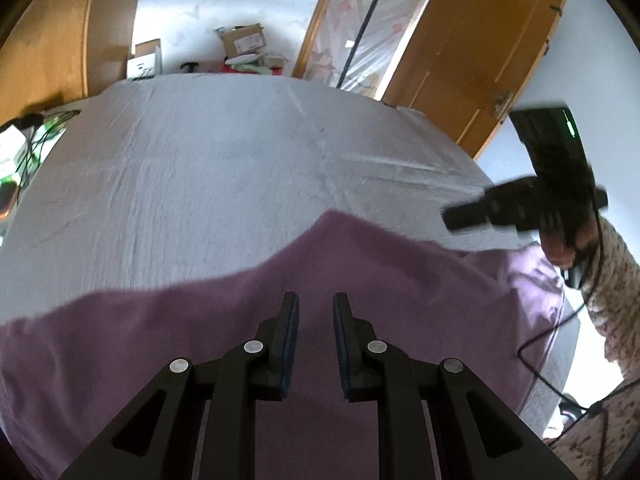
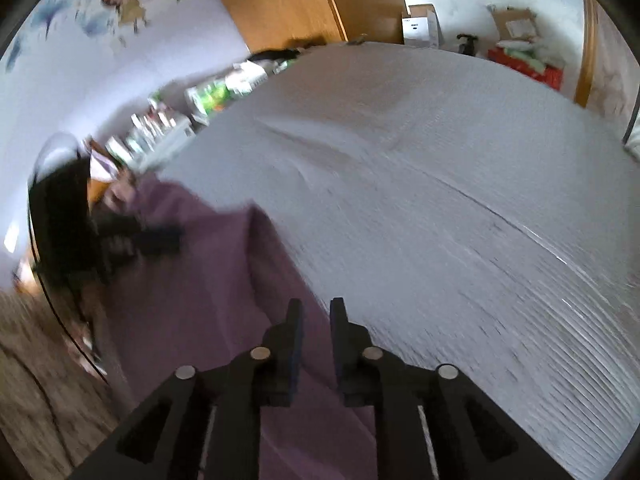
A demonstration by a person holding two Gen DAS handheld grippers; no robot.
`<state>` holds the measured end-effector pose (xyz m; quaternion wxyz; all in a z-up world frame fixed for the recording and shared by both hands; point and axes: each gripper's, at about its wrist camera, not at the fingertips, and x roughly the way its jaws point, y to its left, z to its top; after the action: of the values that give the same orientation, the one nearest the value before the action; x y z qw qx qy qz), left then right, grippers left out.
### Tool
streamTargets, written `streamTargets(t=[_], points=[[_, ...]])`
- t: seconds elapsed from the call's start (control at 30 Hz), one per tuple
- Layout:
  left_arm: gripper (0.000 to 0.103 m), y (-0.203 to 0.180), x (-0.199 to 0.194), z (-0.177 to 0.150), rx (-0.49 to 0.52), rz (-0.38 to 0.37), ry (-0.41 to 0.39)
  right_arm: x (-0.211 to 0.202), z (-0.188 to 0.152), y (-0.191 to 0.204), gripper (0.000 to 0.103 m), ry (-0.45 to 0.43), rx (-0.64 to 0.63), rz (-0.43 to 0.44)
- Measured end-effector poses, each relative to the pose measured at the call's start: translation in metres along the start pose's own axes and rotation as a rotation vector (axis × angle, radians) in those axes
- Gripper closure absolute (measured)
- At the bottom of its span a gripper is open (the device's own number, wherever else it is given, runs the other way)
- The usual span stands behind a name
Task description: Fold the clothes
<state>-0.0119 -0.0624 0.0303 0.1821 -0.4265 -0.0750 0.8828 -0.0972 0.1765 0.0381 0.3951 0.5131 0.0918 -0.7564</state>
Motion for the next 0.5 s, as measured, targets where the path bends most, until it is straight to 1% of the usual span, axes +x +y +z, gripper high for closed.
streamTargets(t=[0.13,0.23,0.33,0.43,0.5], points=[[0.085,-0.008,0.008,0.014,0.048,-0.007,0.004,-0.002,-0.016,0.005,0.082,0.020,-0.041,0.008],[0.085,-0.012,0.015,0.024,0.073,-0.016,0.009,0.005,-0.021,0.011,0.081,0.041,-0.081,0.004],[0.085,-0.008,0.034,0.029,0.019,-0.026,0.044,0.014,-0.021,0.023,0.081,0.057,-0.143,0.007],[0.085,-0.003,0.042,0.029,-0.017,-0.025,0.053,0.018,-0.025,0.034,0.081,0.071,-0.209,-0.006],[0.085,-0.002,0.044,0.030,-0.024,-0.020,0.057,0.023,-0.025,0.035,0.081,0.084,-0.219,-0.019]])
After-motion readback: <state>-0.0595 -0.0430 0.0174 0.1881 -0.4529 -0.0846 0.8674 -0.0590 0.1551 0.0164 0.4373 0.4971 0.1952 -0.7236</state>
